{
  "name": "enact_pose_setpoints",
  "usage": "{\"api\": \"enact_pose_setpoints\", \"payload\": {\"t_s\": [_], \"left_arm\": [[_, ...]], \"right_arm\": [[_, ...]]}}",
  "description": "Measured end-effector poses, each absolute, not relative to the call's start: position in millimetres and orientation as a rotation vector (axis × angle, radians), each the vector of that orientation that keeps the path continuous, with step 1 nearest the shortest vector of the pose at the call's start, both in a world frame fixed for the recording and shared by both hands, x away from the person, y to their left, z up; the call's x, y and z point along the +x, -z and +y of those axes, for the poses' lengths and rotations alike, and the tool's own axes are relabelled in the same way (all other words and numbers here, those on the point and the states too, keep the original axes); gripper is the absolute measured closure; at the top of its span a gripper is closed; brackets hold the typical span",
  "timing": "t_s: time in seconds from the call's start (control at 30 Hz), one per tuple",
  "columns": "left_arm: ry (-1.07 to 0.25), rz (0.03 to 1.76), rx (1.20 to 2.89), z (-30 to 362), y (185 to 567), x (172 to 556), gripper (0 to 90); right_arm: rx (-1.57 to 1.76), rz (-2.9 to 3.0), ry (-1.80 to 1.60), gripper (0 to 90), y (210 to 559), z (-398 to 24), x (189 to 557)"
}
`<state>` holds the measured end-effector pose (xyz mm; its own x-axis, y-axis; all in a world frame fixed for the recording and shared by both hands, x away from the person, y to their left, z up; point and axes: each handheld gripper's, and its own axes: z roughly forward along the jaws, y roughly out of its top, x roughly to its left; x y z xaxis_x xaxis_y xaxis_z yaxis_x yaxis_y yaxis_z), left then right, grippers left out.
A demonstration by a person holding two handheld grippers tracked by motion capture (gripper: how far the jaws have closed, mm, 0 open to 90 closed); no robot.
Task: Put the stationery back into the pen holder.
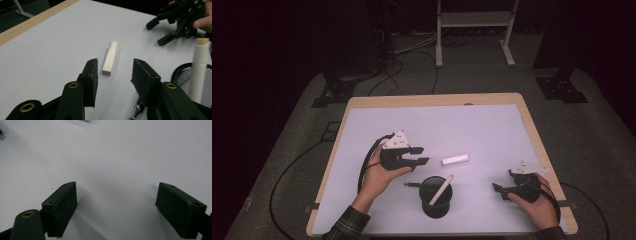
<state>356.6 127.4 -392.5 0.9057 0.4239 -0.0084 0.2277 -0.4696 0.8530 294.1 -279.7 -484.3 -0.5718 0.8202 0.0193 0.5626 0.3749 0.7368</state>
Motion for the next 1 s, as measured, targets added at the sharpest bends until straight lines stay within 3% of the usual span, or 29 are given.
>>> {"api": "enact_pose_setpoints", "payload": {"t_s": [1.0], "left_arm": [[-0.18, 0.437, 2.14, 88.1, 437.4, 397.0, 55.4]], "right_arm": [[1.208, 2.29, -1.021, 16.0, 484.2, -279.7, 294.1]]}}
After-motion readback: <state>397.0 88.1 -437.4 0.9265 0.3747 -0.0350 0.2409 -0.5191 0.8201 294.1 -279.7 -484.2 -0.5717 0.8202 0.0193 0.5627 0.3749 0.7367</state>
